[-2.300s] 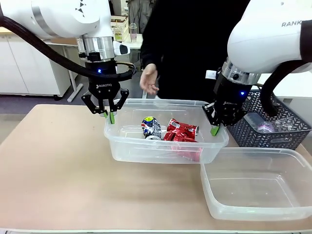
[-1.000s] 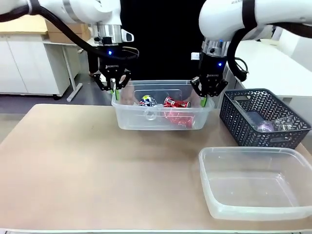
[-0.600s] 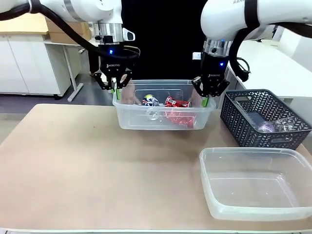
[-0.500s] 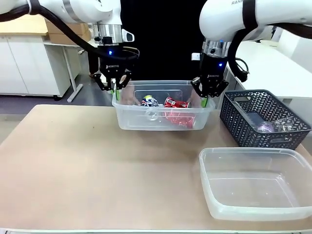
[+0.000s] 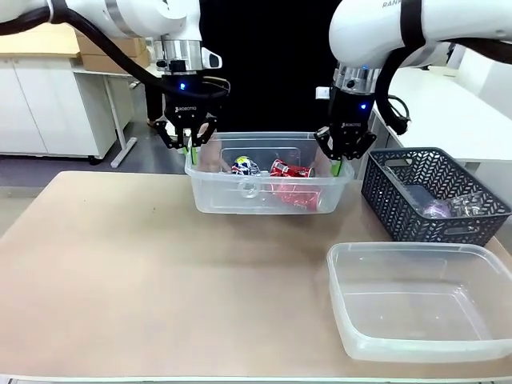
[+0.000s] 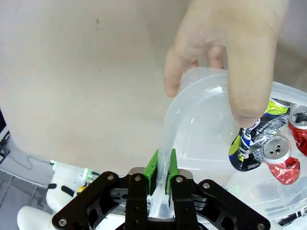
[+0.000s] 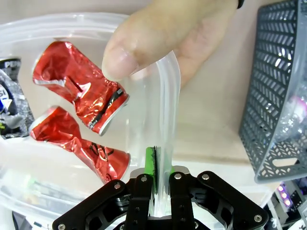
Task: Sort the waste into each basket.
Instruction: Release the Organizing box you were holding.
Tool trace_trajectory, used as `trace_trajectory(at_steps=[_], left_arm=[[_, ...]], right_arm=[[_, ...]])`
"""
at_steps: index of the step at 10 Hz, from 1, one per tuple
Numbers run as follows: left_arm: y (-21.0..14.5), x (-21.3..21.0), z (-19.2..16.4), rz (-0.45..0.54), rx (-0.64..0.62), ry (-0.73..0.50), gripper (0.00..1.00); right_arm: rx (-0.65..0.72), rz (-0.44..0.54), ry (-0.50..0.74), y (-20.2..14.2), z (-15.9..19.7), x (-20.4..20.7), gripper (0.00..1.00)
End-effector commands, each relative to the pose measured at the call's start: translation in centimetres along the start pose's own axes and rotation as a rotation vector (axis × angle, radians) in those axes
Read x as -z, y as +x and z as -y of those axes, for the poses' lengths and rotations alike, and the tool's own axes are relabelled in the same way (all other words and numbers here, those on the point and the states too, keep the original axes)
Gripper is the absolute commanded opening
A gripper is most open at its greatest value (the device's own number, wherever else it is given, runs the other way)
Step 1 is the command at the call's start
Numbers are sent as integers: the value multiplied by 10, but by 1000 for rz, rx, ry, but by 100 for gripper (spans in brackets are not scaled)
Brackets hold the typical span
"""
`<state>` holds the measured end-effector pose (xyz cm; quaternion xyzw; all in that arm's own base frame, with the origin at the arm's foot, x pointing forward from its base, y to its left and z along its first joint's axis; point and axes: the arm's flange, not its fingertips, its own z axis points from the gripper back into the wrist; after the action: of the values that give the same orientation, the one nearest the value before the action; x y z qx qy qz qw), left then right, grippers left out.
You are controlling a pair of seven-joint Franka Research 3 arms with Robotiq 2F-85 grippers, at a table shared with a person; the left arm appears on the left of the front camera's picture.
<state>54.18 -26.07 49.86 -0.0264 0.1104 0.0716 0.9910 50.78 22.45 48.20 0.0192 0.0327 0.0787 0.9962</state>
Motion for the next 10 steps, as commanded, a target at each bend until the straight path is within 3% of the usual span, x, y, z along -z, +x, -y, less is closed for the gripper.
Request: trace_trajectory(at_steps=[1,2,3,4,5,6,10], left_arm=[[0,0,0,0,0,0,28],[-2,-9,3,34,43,-4,66],[-6,-17,3,49,74,-30,87],[-11,-26,-2,67,103,-48,100],[-22,-36,-13,105,122,-79,100],[-33,-43,-22,130,146,-114,100],[-51,-37,-27,137,222,-146,100]], right_arm=[[0,0,0,0,0,0,5],[-13,76,78,-16,17,-15,63],[-5,109,95,-26,27,-24,63],[22,141,108,-33,33,-30,100],[45,185,126,-41,38,-40,68],[64,230,146,-48,42,-48,100],[95,257,162,-51,39,-45,100]])
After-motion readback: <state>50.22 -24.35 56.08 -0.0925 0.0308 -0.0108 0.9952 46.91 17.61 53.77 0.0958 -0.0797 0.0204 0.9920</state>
